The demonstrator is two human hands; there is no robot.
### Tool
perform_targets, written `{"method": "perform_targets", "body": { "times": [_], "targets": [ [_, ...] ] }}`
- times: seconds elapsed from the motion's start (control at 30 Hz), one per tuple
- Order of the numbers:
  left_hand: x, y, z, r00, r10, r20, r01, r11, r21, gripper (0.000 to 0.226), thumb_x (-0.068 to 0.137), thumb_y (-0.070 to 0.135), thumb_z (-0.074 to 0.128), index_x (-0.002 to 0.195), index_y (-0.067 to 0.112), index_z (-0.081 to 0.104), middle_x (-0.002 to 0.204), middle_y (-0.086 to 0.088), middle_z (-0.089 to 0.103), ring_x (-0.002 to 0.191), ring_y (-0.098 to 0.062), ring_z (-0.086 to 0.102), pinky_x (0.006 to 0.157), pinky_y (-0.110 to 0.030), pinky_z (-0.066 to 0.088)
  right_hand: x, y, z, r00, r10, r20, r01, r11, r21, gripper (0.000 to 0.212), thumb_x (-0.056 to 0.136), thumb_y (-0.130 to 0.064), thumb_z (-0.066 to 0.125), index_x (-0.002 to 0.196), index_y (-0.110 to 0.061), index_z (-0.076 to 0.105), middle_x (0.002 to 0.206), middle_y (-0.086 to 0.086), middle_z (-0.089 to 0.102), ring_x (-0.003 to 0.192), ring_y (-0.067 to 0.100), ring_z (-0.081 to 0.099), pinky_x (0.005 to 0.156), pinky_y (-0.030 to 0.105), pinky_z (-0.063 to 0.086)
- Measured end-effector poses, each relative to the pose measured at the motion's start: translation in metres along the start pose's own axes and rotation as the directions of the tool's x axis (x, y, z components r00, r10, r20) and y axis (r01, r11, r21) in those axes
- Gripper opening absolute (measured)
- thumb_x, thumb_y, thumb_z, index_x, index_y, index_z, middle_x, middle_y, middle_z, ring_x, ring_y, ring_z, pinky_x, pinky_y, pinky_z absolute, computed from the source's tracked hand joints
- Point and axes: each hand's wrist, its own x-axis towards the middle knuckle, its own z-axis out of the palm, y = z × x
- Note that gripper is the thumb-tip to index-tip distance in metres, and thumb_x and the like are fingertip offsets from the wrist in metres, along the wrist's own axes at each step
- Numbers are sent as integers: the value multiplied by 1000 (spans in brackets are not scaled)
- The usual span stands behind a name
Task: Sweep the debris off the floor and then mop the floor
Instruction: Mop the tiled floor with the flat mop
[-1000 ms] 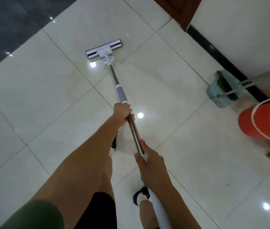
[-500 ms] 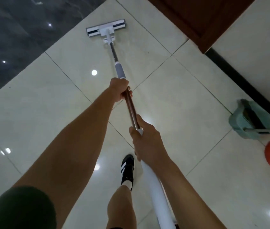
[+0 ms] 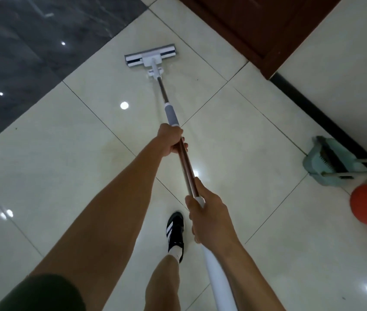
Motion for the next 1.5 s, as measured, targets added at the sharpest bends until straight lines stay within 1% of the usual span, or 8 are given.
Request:
{"method": "perform_targets", "body": {
  "times": [0.3,0.5,0.83,1.03,1.2,1.3,1.43,1.5],
  "targets": [
    [-108,-160,92,997,-3,77,-4,995,99,24,101,11,53,121,0,47,90,-19,60,58,-29,65,58,-48,62,-125,168,-22,995,38,-96,-42,998,-39,48,104,-31,47,150,-38,36,72,-4,59,55,6,53,68,33,57],
    [-201,-283,154,995,-13,99,2,994,113,23,101,10,52,121,-2,48,84,-17,57,56,-28,63,55,-44,61,-225,287,-46,992,55,-110,-61,997,-55,54,104,-29,48,155,-28,30,107,4,70,84,9,63,85,23,53],
    [-286,-383,190,992,-19,127,7,996,91,15,100,8,52,112,1,51,81,-16,57,54,-28,62,53,-41,58,-322,371,-78,997,48,-59,-50,998,-38,53,101,-23,48,153,-22,36,91,5,69,80,17,65,71,16,52],
    [-275,-374,188,996,-14,91,10,999,41,15,99,7,49,112,1,53,81,-16,55,48,-28,57,49,-37,54,-311,366,-68,998,6,-59,-10,998,-68,54,102,-32,50,153,-21,37,68,-4,58,60,1,59,63,9,48],
    [-241,-339,185,997,-15,70,14,1000,11,7,99,5,48,104,2,53,79,-14,53,46,-27,54,46,-35,53,-276,334,-67,998,20,-51,-24,997,-74,56,104,-35,47,156,-30,26,92,-2,65,77,5,61,67,11,45],
    [-207,-298,174,997,-22,72,23,1000,-9,12,99,5,50,109,0,54,80,-14,54,45,-26,54,44,-35,53,-239,296,-58,998,21,-55,-22,999,-33,56,103,-36,48,155,-27,29,82,-8,61,68,4,59,65,7,46],
    [-145,-210,157,997,5,71,-4,1000,-9,17,97,3,52,113,-2,54,81,-15,56,47,-27,56,45,-35,53,-160,235,-49,970,-25,-243,62,987,147,112,62,-99,38,129,-12,61,58,-14,61,53,-1,60,58,18,48],
    [-111,-159,150,998,15,61,-15,1000,-10,18,97,3,54,113,-3,54,81,-15,57,50,-28,57,47,-36,54,-116,195,-52,975,-32,-222,73,981,177,117,57,-101,39,137,-16,56,60,-9,56,50,0,58,61,23,50]
  ]
}}
